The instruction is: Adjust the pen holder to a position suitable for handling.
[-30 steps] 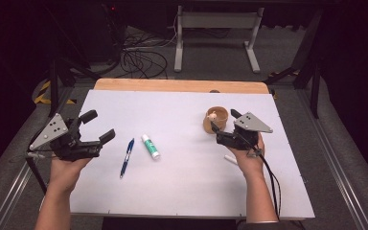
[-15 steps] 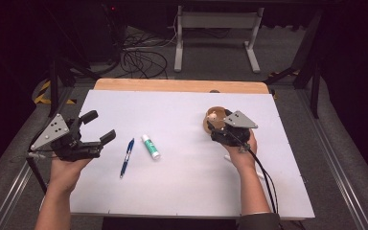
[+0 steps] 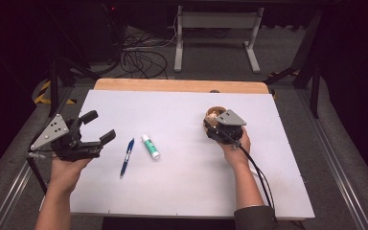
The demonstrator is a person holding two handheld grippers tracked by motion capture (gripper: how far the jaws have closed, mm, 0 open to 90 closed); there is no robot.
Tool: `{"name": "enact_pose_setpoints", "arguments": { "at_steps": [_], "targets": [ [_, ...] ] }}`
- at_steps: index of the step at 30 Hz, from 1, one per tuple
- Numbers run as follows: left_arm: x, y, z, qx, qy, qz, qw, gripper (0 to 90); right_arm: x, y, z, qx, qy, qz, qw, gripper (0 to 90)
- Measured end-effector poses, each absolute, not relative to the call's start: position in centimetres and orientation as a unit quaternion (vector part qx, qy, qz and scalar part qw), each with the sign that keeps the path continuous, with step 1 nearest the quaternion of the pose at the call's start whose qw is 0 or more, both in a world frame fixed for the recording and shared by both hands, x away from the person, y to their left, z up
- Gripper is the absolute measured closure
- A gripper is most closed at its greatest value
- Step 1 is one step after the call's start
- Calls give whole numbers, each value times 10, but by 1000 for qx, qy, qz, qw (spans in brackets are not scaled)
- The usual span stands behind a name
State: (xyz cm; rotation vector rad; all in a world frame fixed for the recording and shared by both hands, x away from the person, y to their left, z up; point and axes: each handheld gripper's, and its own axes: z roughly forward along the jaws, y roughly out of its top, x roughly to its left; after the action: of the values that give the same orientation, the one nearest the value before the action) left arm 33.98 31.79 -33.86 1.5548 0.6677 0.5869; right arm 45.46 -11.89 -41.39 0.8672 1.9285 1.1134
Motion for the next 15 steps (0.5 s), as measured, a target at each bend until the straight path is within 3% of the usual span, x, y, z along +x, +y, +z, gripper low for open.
{"name": "enact_pose_setpoints", "arguments": {
  "at_steps": [15],
  "targets": [
    [340, 319, -339, 677, 291, 254, 627, 82, 466, -113, -425, 348, 756, 406, 379, 465]
  ]
}}
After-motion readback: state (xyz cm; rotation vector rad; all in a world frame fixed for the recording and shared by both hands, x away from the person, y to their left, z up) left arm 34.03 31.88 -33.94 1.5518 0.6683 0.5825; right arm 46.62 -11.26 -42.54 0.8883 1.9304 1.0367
